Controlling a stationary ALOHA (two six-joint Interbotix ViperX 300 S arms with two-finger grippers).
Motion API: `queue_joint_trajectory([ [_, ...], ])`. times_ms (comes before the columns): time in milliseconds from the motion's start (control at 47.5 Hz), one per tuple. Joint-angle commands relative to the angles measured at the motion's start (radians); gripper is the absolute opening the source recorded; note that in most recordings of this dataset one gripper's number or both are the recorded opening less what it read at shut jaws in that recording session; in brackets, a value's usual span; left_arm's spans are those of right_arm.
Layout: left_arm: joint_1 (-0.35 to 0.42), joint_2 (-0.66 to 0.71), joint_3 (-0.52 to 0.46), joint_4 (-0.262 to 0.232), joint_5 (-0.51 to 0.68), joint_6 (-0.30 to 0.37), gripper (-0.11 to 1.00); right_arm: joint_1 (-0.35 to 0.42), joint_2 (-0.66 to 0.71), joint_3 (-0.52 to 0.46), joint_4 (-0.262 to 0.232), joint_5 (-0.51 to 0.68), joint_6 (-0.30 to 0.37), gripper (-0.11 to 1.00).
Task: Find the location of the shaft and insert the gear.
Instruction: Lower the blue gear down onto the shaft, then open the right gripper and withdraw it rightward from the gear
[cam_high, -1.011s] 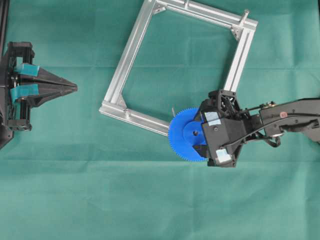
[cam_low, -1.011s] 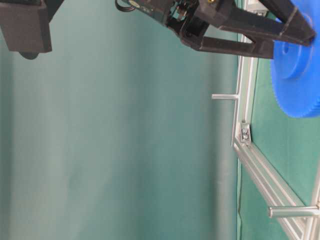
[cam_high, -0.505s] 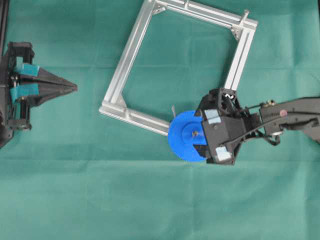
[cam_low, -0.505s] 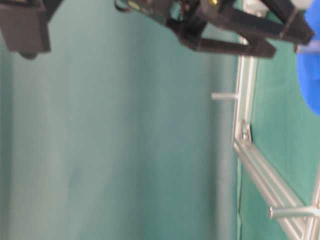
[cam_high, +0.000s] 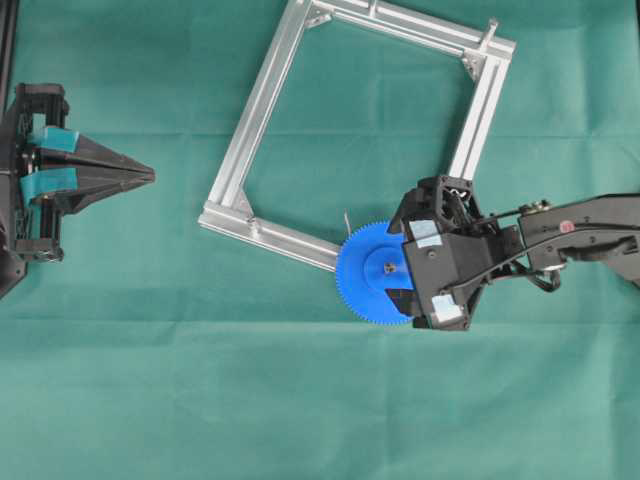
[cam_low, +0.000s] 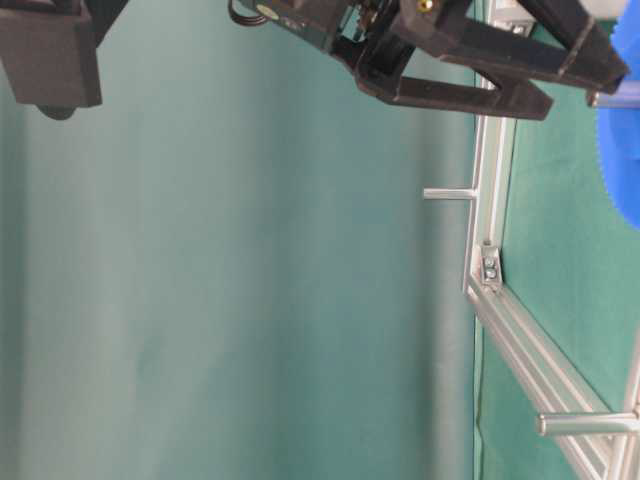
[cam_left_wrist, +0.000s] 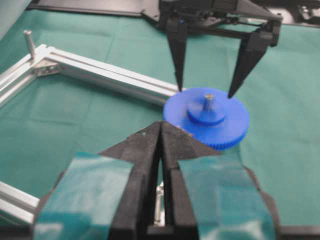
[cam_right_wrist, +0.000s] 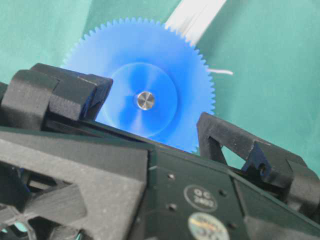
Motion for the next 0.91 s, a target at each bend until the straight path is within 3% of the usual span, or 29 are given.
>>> queue_joint_trajectory([
  [0, 0.003, 0.005, -0.017, -0.002, -0.005, -0.002, 0.01, 0.002, -0.011, -0.020, -0.002, -0.005, 0.000, 0.89],
  [316, 0.003, 0.005, -0.017, -0.002, -0.005, -0.002, 0.01, 0.002, -0.025, -0.043, -0.005, 0.006, -0.008, 0.89],
  [547, 0.003, 0.005, -0.017, -0.002, -0.005, -0.002, 0.01, 0.002, -0.077, -0.051, -0.044, 0.014, -0.009, 0.89],
  [884, 0.003, 0.005, -0.018, -0.002, -0.005, -0.002, 0.01, 0.002, -0.161, -0.041, -0.052, 0.028, -0.011, 0.89],
])
